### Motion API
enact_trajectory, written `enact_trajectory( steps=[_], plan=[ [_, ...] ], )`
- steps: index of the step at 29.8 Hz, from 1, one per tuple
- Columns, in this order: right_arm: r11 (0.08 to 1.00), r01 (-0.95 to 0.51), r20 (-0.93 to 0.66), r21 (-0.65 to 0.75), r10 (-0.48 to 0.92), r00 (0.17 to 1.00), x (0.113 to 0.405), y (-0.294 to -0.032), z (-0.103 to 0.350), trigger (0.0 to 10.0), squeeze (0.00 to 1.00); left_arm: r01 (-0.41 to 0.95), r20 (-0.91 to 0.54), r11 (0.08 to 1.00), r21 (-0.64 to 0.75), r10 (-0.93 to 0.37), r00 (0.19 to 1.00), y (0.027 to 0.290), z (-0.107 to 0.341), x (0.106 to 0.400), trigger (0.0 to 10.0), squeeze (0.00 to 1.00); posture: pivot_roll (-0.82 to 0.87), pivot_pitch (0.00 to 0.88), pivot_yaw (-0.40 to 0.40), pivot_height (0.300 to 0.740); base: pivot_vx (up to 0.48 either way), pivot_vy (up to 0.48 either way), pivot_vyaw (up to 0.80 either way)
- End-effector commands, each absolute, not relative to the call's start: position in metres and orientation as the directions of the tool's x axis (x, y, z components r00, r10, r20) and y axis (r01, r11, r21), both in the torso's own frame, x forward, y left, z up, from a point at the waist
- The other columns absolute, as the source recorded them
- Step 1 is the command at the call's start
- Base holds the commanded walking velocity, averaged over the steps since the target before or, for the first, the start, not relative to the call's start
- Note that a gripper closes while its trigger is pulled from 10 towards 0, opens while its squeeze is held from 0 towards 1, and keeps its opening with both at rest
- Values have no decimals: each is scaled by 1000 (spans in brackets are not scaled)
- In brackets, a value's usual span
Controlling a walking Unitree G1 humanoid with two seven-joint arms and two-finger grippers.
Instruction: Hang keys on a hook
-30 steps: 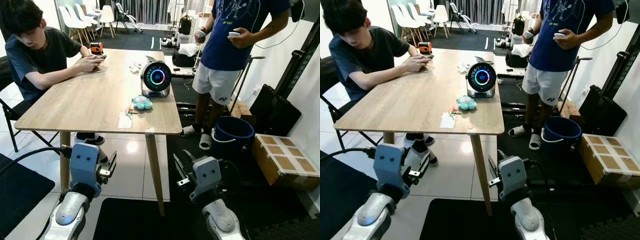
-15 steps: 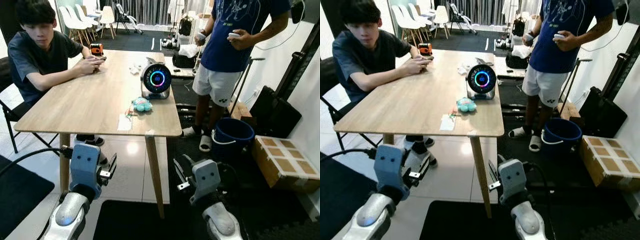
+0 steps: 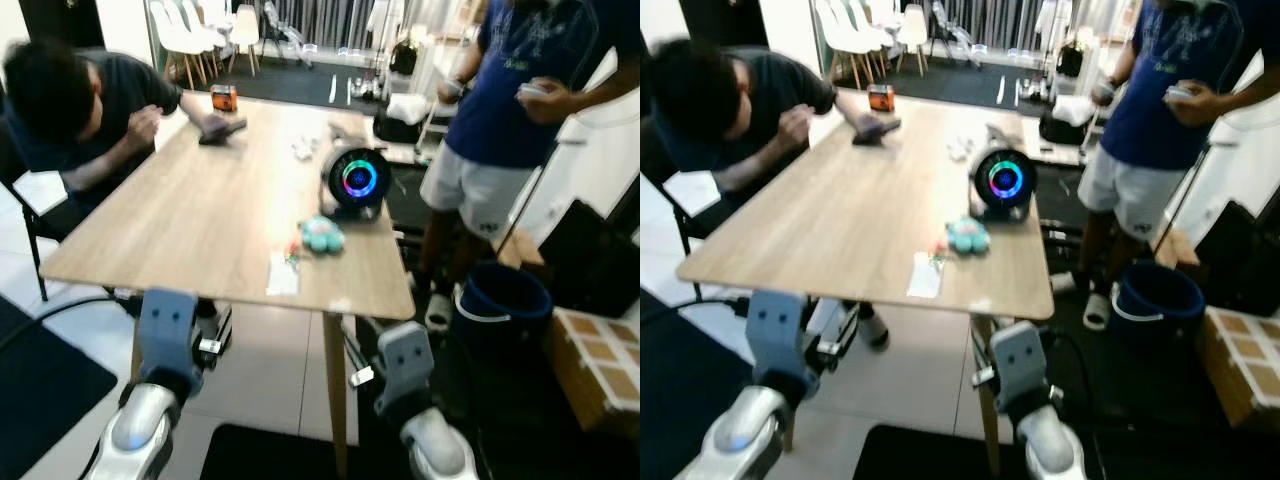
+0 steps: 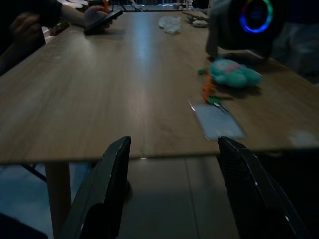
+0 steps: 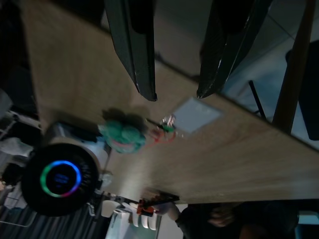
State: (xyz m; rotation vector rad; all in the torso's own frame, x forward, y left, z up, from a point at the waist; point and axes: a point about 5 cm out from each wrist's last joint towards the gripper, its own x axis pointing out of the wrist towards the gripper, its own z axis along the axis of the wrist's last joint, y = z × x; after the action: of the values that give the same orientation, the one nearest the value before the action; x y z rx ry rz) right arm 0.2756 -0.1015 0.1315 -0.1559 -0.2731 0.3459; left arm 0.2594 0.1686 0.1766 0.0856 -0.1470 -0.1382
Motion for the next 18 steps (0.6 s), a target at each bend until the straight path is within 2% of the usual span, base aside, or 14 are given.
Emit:
enact_trajectory(
  steps=[1,9,18],
  plan=[
    [932,-300,225,-202,342,912,275,-107,130,10000,0,139,115,986,96,-150,982,168,173,258,10000,0,121,100,-39,740,292,0,0],
    [932,-301,222,-202,344,912,275,-107,130,10000,0,139,112,986,96,-149,982,169,173,258,10000,0,121,100,-39,740,277,0,0],
    [931,-302,216,-206,345,913,275,-107,128,10000,0,220,130,973,77,-228,965,165,180,254,10000,0,121,94,-40,740,0,0,0]
  ],
)
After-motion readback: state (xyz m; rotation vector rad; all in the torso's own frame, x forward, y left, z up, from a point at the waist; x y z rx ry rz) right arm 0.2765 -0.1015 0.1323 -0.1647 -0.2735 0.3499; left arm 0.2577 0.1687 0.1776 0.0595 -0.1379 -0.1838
